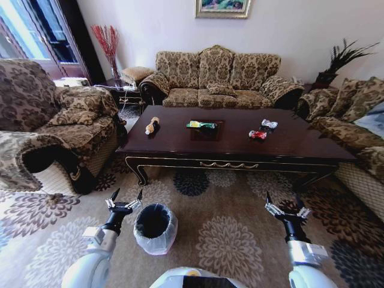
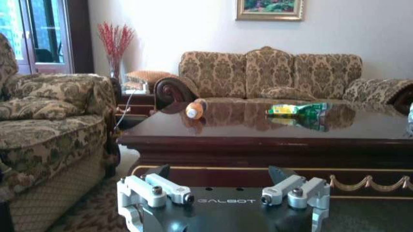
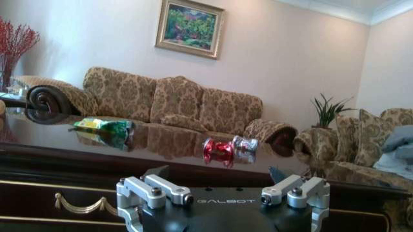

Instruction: Move to the front of the table and place the trash on the table into the trash bin.

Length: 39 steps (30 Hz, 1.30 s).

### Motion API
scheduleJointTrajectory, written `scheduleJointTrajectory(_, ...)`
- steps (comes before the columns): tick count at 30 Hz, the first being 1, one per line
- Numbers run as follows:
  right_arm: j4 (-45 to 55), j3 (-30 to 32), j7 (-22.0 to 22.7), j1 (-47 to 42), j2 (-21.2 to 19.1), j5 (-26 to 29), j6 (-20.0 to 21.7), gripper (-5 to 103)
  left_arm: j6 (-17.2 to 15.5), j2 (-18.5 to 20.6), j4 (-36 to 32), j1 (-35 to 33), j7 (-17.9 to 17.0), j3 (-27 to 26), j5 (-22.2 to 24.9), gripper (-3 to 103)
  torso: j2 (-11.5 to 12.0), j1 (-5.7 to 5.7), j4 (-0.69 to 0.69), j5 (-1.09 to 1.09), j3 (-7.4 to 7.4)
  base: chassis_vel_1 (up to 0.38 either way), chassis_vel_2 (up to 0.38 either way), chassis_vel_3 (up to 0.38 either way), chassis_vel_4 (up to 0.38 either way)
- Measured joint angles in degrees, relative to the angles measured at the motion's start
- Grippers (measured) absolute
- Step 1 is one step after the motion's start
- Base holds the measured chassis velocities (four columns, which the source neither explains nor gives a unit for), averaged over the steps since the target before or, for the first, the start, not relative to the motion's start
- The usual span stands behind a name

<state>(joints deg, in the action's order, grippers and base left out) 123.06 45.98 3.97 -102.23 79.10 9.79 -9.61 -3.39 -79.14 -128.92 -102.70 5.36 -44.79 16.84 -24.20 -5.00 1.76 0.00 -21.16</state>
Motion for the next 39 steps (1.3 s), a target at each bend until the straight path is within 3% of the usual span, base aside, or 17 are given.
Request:
scheduleJointTrajectory(16,-1.02,-0.32,-0.01,0.18,0.35,-0.71,0.05,100,-1.2,0.16,1.74,-0.21,-0.47,-0.01,0.44,100,3.73,1.42,0.0,0.0,2.29,0.0,0.0,0.0,0.0)
scheduleJointTrajectory(27,-2.5,-1.14,0.03,0.69,0.34,-2.36,0.35,100,-2.7,0.81,12.15,0.98,0.7,1.52,-0.89,100,4.42,1.64,0.0,0.0,2.77,0.0,0.0,0.0,0.0)
scheduleJointTrajectory(33,-4.67,-1.86,1.04,1.14,1.12,-3.78,0.66,100,-9.41,1.99,22.07,4.67,-0.72,5.14,-6.38,100,4.27,1.57,0.0,-0.01,2.67,0.0,0.0,0.0,0.0)
scheduleJointTrajectory(35,-4.83,-1.85,1.09,1.14,1.14,-3.79,0.65,100,-10.39,2.19,22.68,5.01,-0.9,5.5,-6.74,100,4.25,1.57,0.0,-0.02,2.66,0.0,0.0,0.0,0.0)
scheduleJointTrajectory(37,-5.62,-1.5,1.46,1.16,0.97,-3.77,0.57,100,-15.58,2.99,24.21,6.71,-2.58,7.08,-7.21,100,4.18,1.54,0.0,0.0,2.62,0.0,0.0,0.0,0.0)
scheduleJointTrajectory(39,-5.88,-1.33,1.59,1.17,0.83,-3.73,0.51,100,-16.8,3.18,24.5,7.27,-3.24,7.46,-7.13,100,4.16,1.53,0.0,0.0,2.6,0.0,0.0,0.0,0.0)
